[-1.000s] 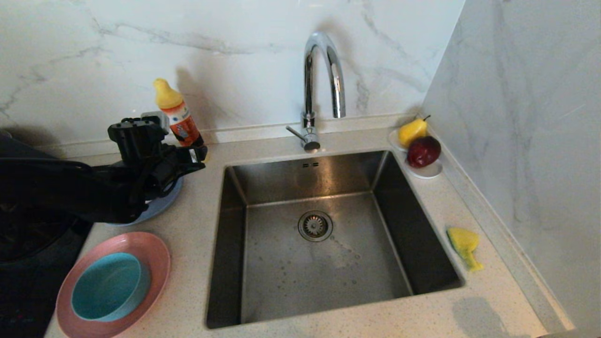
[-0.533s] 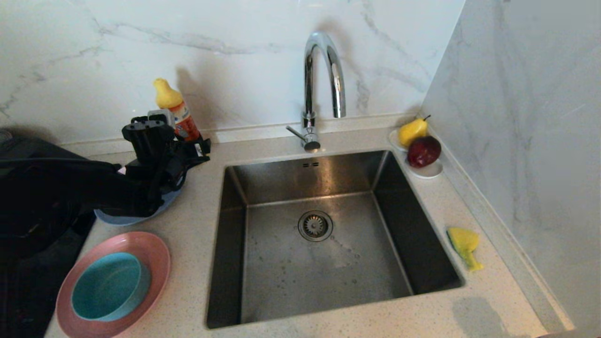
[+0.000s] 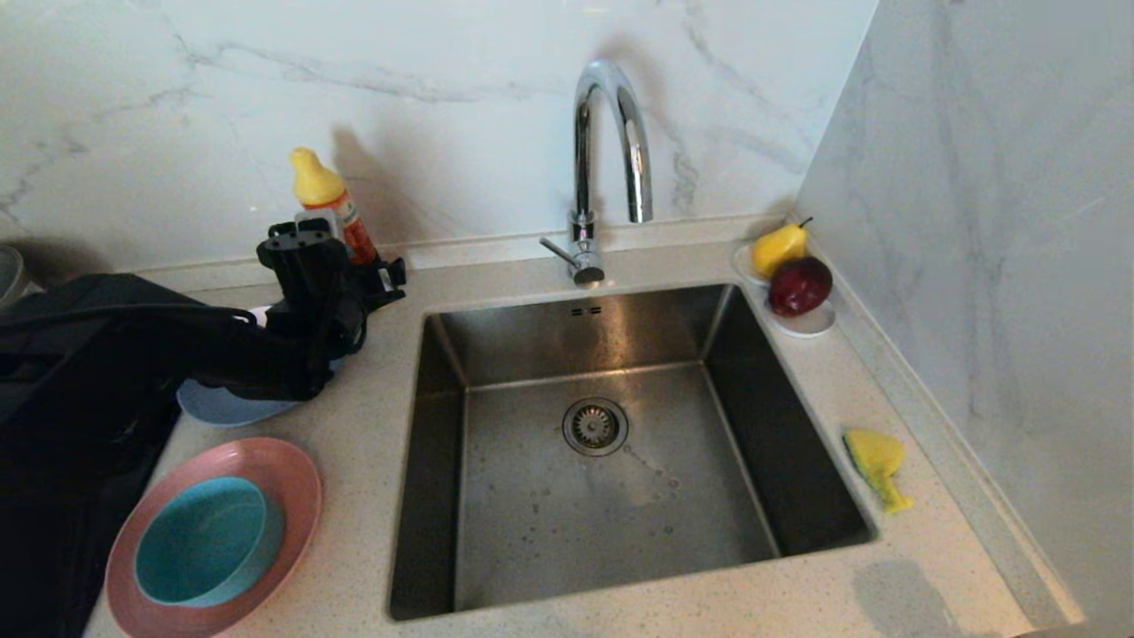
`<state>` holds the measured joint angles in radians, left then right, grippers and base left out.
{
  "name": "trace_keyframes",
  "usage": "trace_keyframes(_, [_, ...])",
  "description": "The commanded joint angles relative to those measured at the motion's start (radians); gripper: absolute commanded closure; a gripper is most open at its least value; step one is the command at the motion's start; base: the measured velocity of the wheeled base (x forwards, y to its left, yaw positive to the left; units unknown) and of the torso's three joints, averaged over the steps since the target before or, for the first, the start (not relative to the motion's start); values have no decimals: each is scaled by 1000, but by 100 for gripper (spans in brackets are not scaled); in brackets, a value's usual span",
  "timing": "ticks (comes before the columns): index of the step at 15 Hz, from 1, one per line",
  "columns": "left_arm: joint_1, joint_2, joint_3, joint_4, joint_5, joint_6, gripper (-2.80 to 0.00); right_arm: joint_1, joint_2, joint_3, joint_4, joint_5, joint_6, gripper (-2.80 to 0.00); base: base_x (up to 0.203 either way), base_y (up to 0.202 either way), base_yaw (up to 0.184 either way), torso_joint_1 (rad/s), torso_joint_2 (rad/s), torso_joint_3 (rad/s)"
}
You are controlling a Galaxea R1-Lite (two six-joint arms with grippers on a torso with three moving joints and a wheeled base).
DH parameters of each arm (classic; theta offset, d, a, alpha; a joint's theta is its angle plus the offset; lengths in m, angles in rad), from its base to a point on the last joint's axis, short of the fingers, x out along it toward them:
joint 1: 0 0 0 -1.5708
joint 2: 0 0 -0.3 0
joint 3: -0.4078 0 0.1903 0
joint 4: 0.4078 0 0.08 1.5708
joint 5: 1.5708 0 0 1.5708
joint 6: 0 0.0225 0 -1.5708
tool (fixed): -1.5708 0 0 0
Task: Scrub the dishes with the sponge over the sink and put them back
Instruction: Grab the dish soap
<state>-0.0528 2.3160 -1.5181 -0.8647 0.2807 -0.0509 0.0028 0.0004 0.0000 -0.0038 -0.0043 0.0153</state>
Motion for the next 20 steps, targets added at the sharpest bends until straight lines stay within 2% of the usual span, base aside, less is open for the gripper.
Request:
trace_keyframes(1, [-4, 31, -30, 0, 4, -1, -280, 0, 0, 0, -1, 0, 0, 0, 0, 0, 0, 0, 0, 0])
trace_keyframes(7, [-10, 66, -125, 35, 15, -1, -280, 0, 0, 0, 0, 0, 0, 0, 0, 0, 0, 0, 0, 0])
trace_keyframes(14, [-10, 93, -175, 52, 20, -1, -280, 0, 0, 0, -1, 0, 0, 0, 0, 0, 0, 0, 0, 0])
trace_keyframes(15, [-10, 92, -175, 63, 36, 0, -86, 0, 0, 0, -1, 0, 0, 0, 0, 0, 0, 0, 0, 0])
trace_keyframes(16, [-10, 93, -182, 67, 39, 0, 0, 0, 0, 0, -1, 0, 0, 0, 0, 0, 0, 0, 0, 0])
trace_keyframes(20, [-10, 105, -188, 68, 40, 2, 0, 0, 0, 0, -1, 0, 0, 0, 0, 0, 0, 0, 0, 0])
